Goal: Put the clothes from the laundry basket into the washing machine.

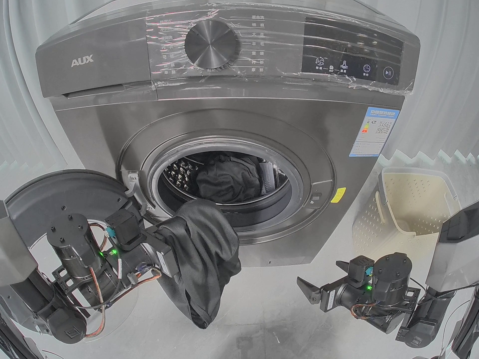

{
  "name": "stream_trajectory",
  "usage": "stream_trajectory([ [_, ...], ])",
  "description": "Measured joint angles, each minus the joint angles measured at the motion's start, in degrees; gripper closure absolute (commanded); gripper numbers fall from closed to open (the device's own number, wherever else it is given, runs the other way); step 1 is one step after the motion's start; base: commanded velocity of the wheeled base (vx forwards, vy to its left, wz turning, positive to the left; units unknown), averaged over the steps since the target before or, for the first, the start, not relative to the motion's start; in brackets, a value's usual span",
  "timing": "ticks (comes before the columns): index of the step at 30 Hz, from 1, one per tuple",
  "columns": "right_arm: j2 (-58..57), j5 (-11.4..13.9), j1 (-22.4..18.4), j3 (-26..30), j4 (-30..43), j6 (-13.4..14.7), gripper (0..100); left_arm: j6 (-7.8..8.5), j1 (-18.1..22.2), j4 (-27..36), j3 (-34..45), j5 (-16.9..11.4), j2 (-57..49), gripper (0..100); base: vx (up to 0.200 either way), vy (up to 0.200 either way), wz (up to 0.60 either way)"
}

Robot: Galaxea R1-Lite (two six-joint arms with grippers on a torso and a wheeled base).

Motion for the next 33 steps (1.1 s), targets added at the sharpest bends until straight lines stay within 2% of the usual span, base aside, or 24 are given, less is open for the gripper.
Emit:
stream_trajectory([
  [7,-0.33,0.0,0.59,-0.01,-0.18,-0.05,0,0.06,-1.87,-0.09,0.41,0.18,1.72,100,0.0,0.0,0.0],
  [11,-0.9,-0.04,1.77,0.05,-0.13,-0.02,0,0.0,-3.02,-0.04,-2.04,0.18,4.72,100,0.0,0.0,0.0],
  [22,-2.11,-0.02,3.39,0.29,0.0,0.02,0,-2.19,-3.27,0.0,-21.09,0.49,18.68,100,0.0,0.0,0.0],
  [28,-2.36,0.13,3.61,0.35,0.01,-0.02,0,-2.77,-2.84,1.08,-31.93,3.3,26.55,100,0.0,0.0,0.0],
  [33,-2.45,0.22,3.64,0.29,0.01,-0.02,0,-2.86,-1.79,5.55,-39.83,4.61,30.82,100,0.0,0.0,0.0],
])
